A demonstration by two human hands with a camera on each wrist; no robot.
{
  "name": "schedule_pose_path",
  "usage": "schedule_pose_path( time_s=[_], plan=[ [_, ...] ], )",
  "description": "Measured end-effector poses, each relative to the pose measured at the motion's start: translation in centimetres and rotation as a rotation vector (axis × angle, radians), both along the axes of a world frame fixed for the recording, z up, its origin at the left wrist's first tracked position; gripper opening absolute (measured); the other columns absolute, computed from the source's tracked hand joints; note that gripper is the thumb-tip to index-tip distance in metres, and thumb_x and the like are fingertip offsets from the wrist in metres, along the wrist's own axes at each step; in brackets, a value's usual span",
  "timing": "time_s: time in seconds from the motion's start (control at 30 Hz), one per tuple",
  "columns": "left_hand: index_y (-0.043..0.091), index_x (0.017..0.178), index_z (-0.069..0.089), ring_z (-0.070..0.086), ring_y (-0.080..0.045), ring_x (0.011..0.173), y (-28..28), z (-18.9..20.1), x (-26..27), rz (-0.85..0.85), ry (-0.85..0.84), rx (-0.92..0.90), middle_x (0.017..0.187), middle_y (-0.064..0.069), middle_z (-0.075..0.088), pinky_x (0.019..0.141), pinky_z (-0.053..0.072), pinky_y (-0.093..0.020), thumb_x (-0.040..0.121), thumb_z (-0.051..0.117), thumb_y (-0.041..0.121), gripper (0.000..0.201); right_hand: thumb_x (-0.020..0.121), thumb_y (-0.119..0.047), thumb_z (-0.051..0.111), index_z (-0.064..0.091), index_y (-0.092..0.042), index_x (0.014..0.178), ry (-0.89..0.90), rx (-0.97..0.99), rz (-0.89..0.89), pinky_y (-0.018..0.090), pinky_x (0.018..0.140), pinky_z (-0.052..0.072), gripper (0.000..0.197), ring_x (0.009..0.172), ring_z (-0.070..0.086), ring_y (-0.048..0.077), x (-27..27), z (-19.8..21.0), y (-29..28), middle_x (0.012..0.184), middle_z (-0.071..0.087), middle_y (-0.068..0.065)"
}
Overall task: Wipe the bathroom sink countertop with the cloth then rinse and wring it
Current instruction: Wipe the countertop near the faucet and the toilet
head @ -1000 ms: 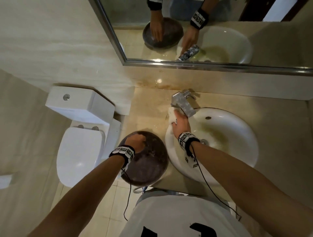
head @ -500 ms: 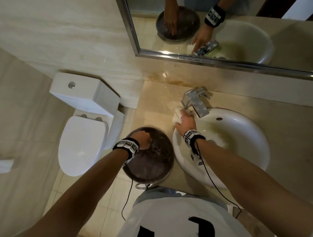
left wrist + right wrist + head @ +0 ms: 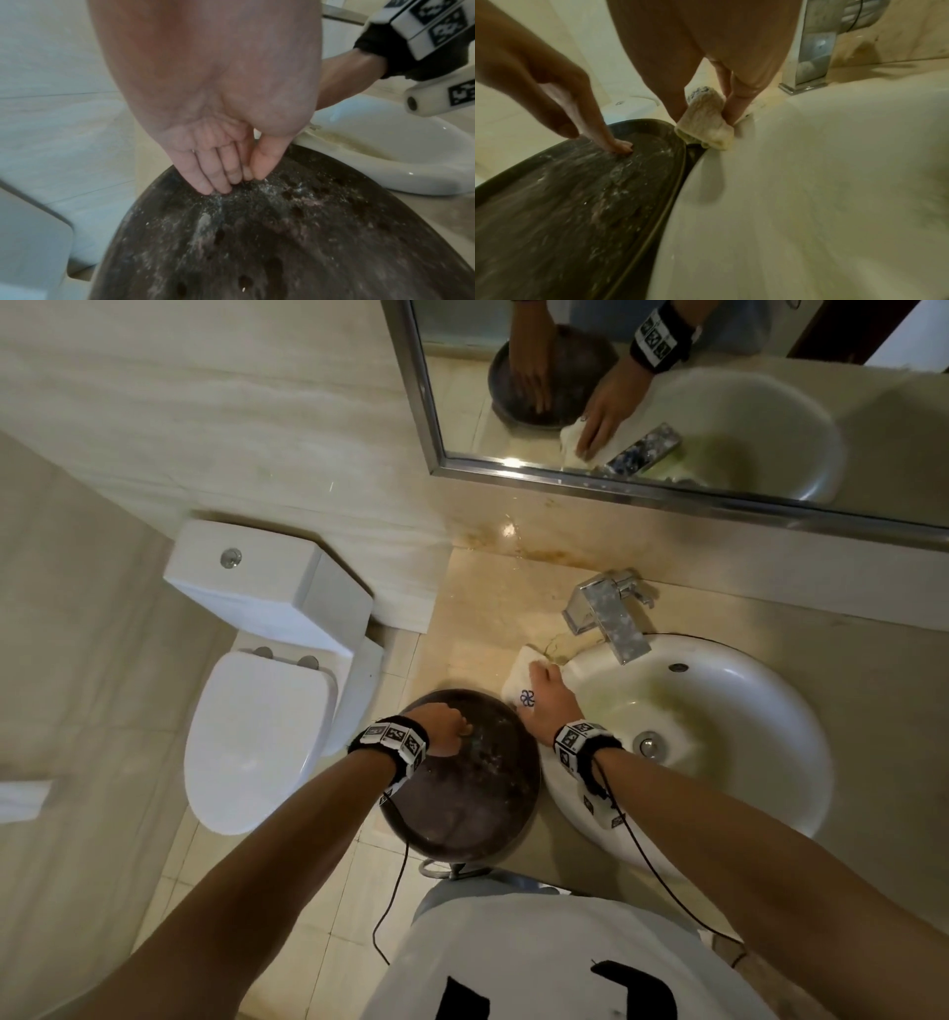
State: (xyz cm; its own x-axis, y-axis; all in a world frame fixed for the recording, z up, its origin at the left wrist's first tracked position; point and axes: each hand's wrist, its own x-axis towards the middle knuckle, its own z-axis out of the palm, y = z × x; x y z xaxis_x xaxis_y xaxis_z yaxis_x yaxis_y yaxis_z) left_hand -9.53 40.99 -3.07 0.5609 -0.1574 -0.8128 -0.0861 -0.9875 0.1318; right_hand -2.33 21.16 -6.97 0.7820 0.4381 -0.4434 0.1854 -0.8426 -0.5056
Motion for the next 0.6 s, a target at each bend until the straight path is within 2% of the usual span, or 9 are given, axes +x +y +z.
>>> schedule_pose_path(
  time_s=[0.07, 0.17, 0.27, 0.37, 0.47, 0.53, 0.6],
  plan=[
    [0.027, 0.155, 0.033, 0.046, -0.031, 0.135, 0.5, 0.2, -0.4, -0.017, 0.023, -0.009, 0.153, -0.006, 0.045, 0.112, 0.038, -0.040, 0.095, 0.037, 0.014, 0.061, 0.087, -0.025, 0.073, 0.037, -0.006, 0.137, 0.006, -0.004, -0.026, 0.044, 0.092, 0.049, 0.064, 0.111, 0.057, 0.043, 0.5, 0.2, 0.4, 0.142, 0.034, 0.017],
    [0.034, 0.156, 0.026, 0.050, -0.028, 0.132, 1.3, -0.1, -1.2, -0.016, 0.028, -0.037, 0.152, -0.005, 0.046, 0.111, 0.039, -0.038, 0.090, 0.040, 0.010, 0.071, 0.084, -0.020, 0.074, 0.040, -0.005, 0.126, -0.001, -0.006, -0.033, 0.044, 0.084, 0.049, 0.056, 0.102, 0.059, 0.044, 0.9, 0.2, 1.3, 0.133, 0.039, 0.017],
    [0.037, 0.156, 0.024, 0.053, -0.027, 0.130, 1.8, -0.4, -1.8, 0.017, 0.040, -0.073, 0.156, 0.001, 0.040, 0.110, 0.041, -0.039, 0.087, 0.042, 0.008, 0.077, 0.082, -0.013, 0.073, 0.042, -0.005, 0.124, -0.016, -0.011, -0.004, 0.042, 0.079, 0.049, 0.052, 0.100, 0.059, 0.043, 1.2, 0.1, 2.5, 0.132, 0.040, 0.016],
    [0.038, 0.156, 0.025, 0.050, -0.027, 0.133, 2.0, -0.4, -1.8, 0.029, 0.025, -0.100, 0.157, 0.005, 0.038, 0.111, 0.039, -0.040, 0.088, 0.043, 0.009, 0.076, 0.081, -0.011, 0.073, 0.042, -0.007, 0.128, -0.016, 0.002, 0.033, 0.043, 0.082, 0.050, 0.056, 0.103, 0.059, 0.042, 1.9, 0.0, 3.9, 0.133, 0.042, 0.016],
    [0.036, 0.156, 0.025, 0.049, -0.026, 0.134, 2.0, -0.1, -1.5, 0.022, 0.028, -0.096, 0.157, 0.003, 0.039, 0.113, 0.037, -0.039, 0.089, 0.043, 0.008, 0.074, 0.080, -0.013, 0.076, 0.040, -0.011, 0.133, -0.002, -0.014, 0.044, 0.043, 0.085, 0.051, 0.064, 0.105, 0.060, 0.042, 2.6, -0.1, 5.8, 0.135, 0.040, 0.016],
    [0.035, 0.156, 0.024, 0.051, -0.027, 0.130, 1.9, 0.2, -1.5, 0.029, 0.033, -0.091, 0.154, 0.000, 0.043, 0.111, 0.039, -0.039, 0.090, 0.043, 0.008, 0.075, 0.081, -0.016, 0.077, 0.034, -0.015, 0.142, 0.010, -0.017, 0.055, 0.042, 0.087, 0.053, 0.075, 0.107, 0.061, 0.041, 2.9, -0.2, 7.2, 0.140, 0.037, 0.017],
    [0.036, 0.157, 0.022, 0.053, -0.028, 0.126, 1.8, 0.2, -1.7, 0.048, 0.040, -0.089, 0.149, -0.004, 0.050, 0.109, 0.041, -0.040, 0.089, 0.043, 0.009, 0.076, 0.081, -0.019, 0.078, 0.023, -0.025, 0.153, 0.037, -0.008, 0.084, 0.041, 0.090, 0.056, 0.091, 0.111, 0.060, 0.039, 3.2, -0.2, 8.4, 0.144, 0.032, 0.019]
  ],
)
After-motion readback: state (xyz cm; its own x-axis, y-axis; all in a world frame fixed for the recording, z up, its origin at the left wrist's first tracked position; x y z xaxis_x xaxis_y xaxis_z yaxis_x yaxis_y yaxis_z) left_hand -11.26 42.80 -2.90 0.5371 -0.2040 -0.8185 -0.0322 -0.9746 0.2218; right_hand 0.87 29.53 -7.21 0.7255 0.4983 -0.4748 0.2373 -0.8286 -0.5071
